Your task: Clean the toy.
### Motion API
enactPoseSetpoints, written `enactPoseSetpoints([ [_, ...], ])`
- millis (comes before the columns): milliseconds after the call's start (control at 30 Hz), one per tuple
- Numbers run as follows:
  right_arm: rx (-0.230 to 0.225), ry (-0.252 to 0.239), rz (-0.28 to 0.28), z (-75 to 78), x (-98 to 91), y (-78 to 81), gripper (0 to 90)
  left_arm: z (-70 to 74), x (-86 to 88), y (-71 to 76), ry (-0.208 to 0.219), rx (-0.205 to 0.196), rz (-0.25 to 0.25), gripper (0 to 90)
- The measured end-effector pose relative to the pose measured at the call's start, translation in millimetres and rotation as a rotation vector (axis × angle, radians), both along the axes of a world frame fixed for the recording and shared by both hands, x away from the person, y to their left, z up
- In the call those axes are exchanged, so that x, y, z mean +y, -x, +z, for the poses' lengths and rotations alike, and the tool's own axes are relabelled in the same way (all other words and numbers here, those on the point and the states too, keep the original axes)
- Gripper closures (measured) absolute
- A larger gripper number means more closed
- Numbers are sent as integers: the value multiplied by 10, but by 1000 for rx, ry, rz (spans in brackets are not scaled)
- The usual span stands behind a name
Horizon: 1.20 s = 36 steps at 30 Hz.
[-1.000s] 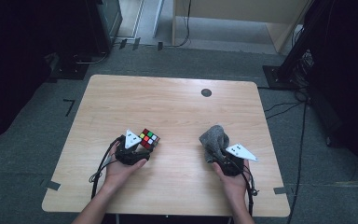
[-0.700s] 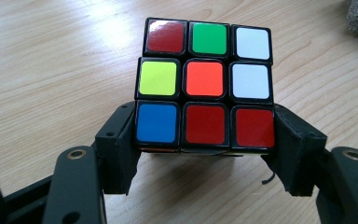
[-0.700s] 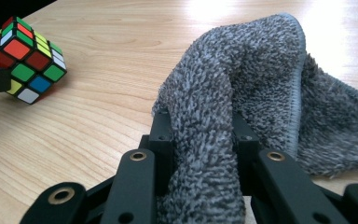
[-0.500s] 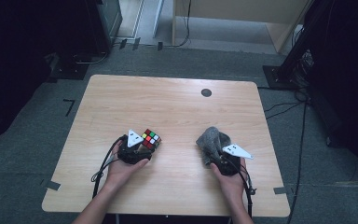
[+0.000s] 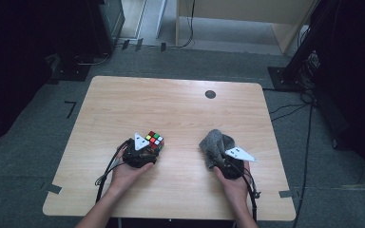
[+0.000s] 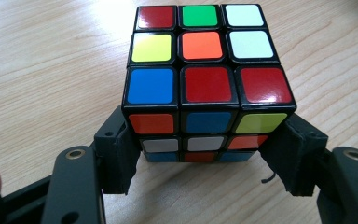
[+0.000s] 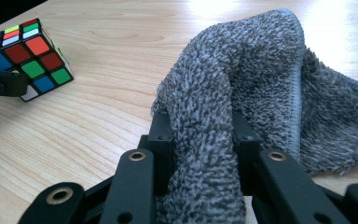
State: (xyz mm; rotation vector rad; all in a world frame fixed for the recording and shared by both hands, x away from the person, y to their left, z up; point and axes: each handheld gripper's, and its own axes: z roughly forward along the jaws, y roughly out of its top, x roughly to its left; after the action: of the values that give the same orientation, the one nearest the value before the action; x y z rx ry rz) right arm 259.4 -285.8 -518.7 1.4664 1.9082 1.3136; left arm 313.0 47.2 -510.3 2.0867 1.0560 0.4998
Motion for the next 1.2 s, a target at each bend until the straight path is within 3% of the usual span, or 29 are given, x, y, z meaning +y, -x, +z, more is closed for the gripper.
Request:
enactPoseSetpoints([
  [67, -8, -4, 2, 4, -1, -2, 625, 11, 12, 6, 15, -7, -9, 309],
  [200, -20, -6, 6, 77, 2, -11, 340, 107, 39, 37, 47, -20, -14, 165],
  [300, -21, -5, 4, 179, 3, 13, 161, 204, 117, 81, 73, -21, -13, 125],
  [467, -50, -3, 31, 397, -62, 86, 15, 365, 388, 207, 161, -36, 35, 101],
  [567, -51, -27, 47, 476, -138, 120, 0, 382, 555, 275, 157, -39, 56, 93],
  [733, -26, 35, 38, 492, -275, 234, 0, 351, 831, 389, 156, -39, 84, 76],
  [1033, 15, 79, -19, 364, -682, 490, 0, 255, 1234, 540, 126, -14, 138, 71],
  [1200, 47, 90, -42, 264, -858, 573, 0, 169, 1466, 635, 96, 6, 198, 71],
])
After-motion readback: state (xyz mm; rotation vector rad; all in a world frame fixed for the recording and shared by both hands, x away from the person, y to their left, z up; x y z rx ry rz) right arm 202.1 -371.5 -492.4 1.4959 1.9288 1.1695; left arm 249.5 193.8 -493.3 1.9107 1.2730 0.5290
